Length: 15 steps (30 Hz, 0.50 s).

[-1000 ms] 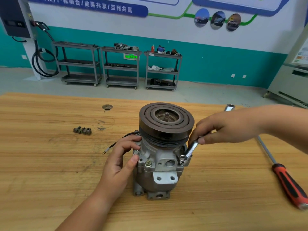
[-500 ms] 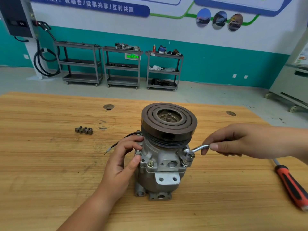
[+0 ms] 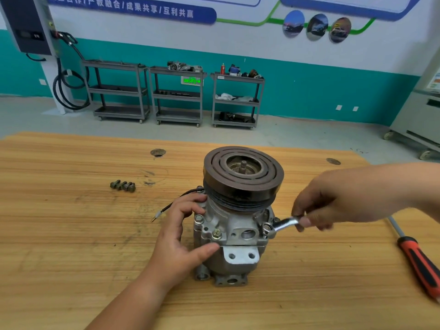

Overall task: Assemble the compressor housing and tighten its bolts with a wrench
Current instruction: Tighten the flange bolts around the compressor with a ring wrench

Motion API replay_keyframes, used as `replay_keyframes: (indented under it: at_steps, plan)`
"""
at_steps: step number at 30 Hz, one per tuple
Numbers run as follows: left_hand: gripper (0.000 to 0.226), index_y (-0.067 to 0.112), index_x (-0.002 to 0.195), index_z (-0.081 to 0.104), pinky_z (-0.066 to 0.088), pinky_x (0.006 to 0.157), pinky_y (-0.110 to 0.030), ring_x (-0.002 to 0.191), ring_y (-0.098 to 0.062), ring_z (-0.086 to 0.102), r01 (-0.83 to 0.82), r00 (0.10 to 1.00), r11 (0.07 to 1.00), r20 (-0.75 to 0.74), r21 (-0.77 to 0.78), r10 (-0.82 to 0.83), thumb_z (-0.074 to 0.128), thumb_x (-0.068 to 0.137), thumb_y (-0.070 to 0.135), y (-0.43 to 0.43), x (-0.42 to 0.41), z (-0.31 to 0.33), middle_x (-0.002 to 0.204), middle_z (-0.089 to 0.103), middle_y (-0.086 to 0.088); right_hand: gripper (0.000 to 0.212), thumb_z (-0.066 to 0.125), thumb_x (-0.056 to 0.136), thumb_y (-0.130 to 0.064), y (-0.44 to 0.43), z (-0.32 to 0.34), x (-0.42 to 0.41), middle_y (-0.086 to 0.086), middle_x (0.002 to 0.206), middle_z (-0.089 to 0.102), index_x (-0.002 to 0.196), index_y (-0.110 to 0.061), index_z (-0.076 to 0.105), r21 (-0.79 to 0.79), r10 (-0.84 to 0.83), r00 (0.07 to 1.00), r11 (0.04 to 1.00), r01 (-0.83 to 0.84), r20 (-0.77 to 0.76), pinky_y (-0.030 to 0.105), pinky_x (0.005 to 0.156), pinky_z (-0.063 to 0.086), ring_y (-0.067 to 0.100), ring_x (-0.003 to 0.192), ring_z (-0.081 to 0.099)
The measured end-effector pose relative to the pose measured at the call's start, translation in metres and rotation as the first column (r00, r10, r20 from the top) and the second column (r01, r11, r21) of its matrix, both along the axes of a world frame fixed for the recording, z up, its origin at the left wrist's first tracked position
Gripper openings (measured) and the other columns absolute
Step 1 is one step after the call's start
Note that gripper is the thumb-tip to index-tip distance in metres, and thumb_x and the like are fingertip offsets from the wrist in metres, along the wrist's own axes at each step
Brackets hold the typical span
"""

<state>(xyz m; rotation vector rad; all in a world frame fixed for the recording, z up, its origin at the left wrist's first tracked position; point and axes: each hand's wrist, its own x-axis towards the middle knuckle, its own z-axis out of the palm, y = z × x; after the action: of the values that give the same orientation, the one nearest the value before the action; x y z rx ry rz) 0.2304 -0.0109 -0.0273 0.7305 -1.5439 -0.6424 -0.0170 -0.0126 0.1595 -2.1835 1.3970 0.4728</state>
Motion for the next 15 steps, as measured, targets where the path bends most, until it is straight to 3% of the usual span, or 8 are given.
replay_keyframes:
  at_steps: [2,3,6,9,12,13,15]
  plan:
    - [0.048,0.046,0.104,0.051,0.038,0.100,-0.034,0.125,-0.015,0.048,-0.005,1.000,1.000,0.001,-0.001,0.005,0.071,0.066,0.068,0.000,-0.001,-0.001,0.126,0.051,0.020,0.014,0.054,0.092,-0.034,0.005,-0.008,-0.003,-0.007,0.068,0.066,0.084,-0.027,0.063,0.282,-0.157,0.976,0.953,0.110,0.153,0.020,0.064,0.052,0.005,0.065,0.066]
    - [0.048,0.046,0.103,0.051,0.038,0.100,-0.035,0.125,-0.016,0.048,-0.004,1.000,1.000,0.000,0.001,0.004,0.071,0.065,0.067,0.000,0.000,-0.001,0.126,0.051,0.019,0.015,0.054,0.092,-0.030,0.010,-0.012,-0.003,-0.002,0.066,0.065,0.084,-0.019,0.060,0.446,-0.264,0.936,0.884,0.140,0.231,0.022,0.059,0.054,0.011,0.062,0.067]
    - [0.049,0.044,0.104,0.051,0.038,0.099,-0.036,0.125,-0.018,0.048,0.001,1.000,1.000,0.006,0.000,-0.001,0.076,0.062,0.054,-0.001,0.001,-0.002,0.127,0.051,0.017,0.017,0.056,0.090,-0.025,0.033,-0.031,0.004,0.007,0.066,0.065,0.080,-0.013,0.061,0.759,-0.575,0.712,0.645,0.091,0.403,0.023,0.049,0.055,0.020,0.059,0.069]
    - [0.048,0.044,0.104,0.051,0.038,0.099,-0.036,0.125,-0.019,0.047,0.005,1.000,1.000,0.015,-0.014,-0.005,0.075,0.062,0.043,-0.001,0.001,-0.002,0.127,0.051,0.016,0.023,0.062,0.086,-0.026,0.058,-0.054,0.020,0.014,0.065,0.066,0.068,-0.015,0.071,0.814,-0.760,0.390,0.580,0.044,0.520,0.024,0.042,0.053,0.026,0.058,0.070]
    - [0.047,0.043,0.105,0.051,0.039,0.100,-0.035,0.125,-0.020,0.047,-0.004,1.000,1.000,0.011,-0.024,0.004,0.075,0.066,0.051,-0.002,0.000,-0.002,0.127,0.051,0.014,0.017,0.062,0.070,-0.017,0.076,-0.068,0.040,0.021,0.064,0.065,0.062,-0.006,0.073,0.832,-0.832,0.087,0.553,0.044,0.548,0.027,0.037,0.051,0.031,0.055,0.068]
    - [0.047,0.043,0.105,0.051,0.040,0.101,-0.033,0.125,-0.021,0.048,-0.006,1.000,1.000,0.009,-0.026,0.006,0.074,0.067,0.058,-0.002,0.000,-0.002,0.127,0.051,0.013,0.018,0.064,0.073,-0.016,0.078,-0.070,0.042,0.022,0.066,0.065,0.064,-0.003,0.073,0.839,-0.839,0.044,0.544,0.017,0.543,0.028,0.039,0.052,0.033,0.057,0.069]
    - [0.048,0.043,0.105,0.051,0.040,0.101,-0.031,0.125,-0.021,0.048,-0.009,1.000,1.000,0.012,-0.024,0.009,0.073,0.067,0.062,-0.002,0.001,-0.001,0.127,0.051,0.013,0.019,0.067,0.080,-0.020,0.079,-0.068,0.040,0.020,0.073,0.068,0.074,-0.004,0.075,0.829,-0.821,0.111,0.557,-0.052,0.559,0.030,0.050,0.056,0.031,0.067,0.071]
